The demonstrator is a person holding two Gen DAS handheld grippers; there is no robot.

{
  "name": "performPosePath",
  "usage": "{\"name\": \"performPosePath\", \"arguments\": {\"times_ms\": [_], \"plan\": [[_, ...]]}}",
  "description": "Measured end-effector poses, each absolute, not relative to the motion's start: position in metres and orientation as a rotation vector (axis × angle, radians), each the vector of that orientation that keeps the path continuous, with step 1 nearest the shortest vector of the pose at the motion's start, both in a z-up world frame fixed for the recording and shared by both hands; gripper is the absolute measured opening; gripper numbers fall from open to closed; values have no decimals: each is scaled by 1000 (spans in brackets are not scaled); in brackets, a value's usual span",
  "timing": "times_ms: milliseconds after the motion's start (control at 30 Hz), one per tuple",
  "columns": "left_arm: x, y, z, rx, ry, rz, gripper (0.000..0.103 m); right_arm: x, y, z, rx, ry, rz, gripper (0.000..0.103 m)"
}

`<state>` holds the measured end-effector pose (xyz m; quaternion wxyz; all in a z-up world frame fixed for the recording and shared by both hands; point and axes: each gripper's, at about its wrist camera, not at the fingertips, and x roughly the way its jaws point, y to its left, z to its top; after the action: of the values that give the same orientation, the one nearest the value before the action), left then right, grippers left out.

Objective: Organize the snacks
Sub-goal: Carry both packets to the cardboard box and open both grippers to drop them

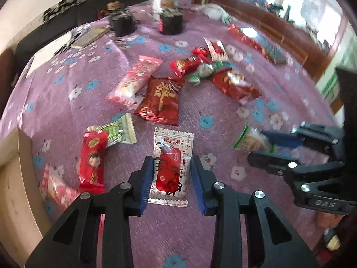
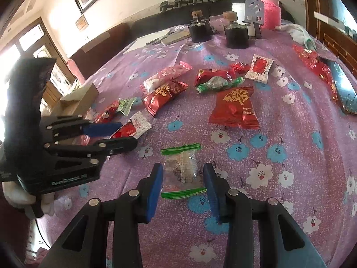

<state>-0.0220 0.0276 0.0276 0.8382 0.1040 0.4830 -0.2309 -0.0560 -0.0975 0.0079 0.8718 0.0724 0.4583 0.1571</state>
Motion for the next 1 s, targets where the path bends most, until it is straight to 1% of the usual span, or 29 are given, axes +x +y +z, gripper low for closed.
{"name": "performPosePath", "arguments": {"times_ms": [167,300,400,567,700,800,1000], "plan": [[-33,56,47,62,1017,-485,31,-64,-99,18,174,936,348,39],[-43,95,69,-80,1005,-463,31,-68,-87,33,145,910,370,39],[-46,135,85,-162,982,-407,31,-67,-68,44,129,900,412,38],[-44,197,99,-195,951,-266,31,-58,-18,63,97,891,515,38],[-29,246,95,-214,963,-158,31,-41,39,80,61,877,610,38],[-14,276,82,-272,983,-115,31,-25,89,85,25,876,667,38],[21,318,47,-405,1023,-50,32,16,180,70,-76,906,693,38]]}}
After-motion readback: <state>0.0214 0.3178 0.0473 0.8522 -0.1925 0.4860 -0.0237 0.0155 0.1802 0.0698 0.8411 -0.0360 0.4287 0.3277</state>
